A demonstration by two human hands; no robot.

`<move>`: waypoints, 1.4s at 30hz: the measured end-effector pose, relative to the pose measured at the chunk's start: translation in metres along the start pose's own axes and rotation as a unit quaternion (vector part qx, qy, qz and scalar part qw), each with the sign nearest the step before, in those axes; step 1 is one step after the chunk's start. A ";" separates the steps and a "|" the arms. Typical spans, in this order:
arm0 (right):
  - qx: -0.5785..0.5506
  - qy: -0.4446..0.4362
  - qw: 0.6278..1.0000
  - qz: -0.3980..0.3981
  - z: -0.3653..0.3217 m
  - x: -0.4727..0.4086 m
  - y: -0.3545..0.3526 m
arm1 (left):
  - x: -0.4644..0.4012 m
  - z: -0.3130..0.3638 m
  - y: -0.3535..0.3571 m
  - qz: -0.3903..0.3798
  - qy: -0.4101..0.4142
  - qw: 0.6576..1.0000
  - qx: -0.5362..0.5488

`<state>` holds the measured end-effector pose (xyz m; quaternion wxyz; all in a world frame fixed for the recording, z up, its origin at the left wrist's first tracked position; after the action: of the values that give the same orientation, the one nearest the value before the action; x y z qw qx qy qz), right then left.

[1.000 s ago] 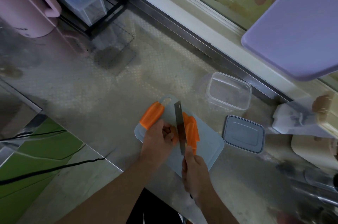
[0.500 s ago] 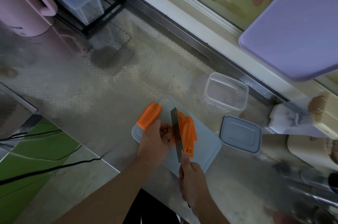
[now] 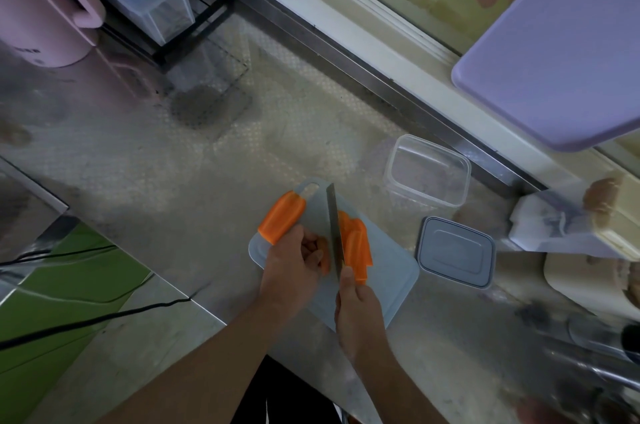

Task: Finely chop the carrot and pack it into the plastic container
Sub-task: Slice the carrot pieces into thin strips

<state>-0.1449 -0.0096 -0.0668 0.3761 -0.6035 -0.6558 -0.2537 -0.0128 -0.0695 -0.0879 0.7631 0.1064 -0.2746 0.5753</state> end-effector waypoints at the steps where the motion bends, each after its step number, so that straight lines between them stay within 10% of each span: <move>1: 0.004 0.001 1.000 0.000 0.001 0.003 0.000 | -0.001 -0.001 0.000 -0.003 -0.001 1.000 0.003; 42: -0.018 0.009 0.999 -0.043 -0.001 0.027 0.002 | 0.000 -0.001 -0.003 0.015 -0.009 1.000 -0.022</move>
<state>-0.1424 0.0063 -0.0451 0.3596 -0.5789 -0.6731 -0.2873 -0.0096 -0.0703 -0.0879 0.7539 0.0907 -0.2960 0.5795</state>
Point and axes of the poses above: each hand's wrist, its own x-axis away from the middle knuckle, its own y-axis out of the palm, z = x × y, the point moved 4 cm from there along -x, towards the middle knuckle, and after that the axes turned 15 degrees about -z, right-handed, at the moved point
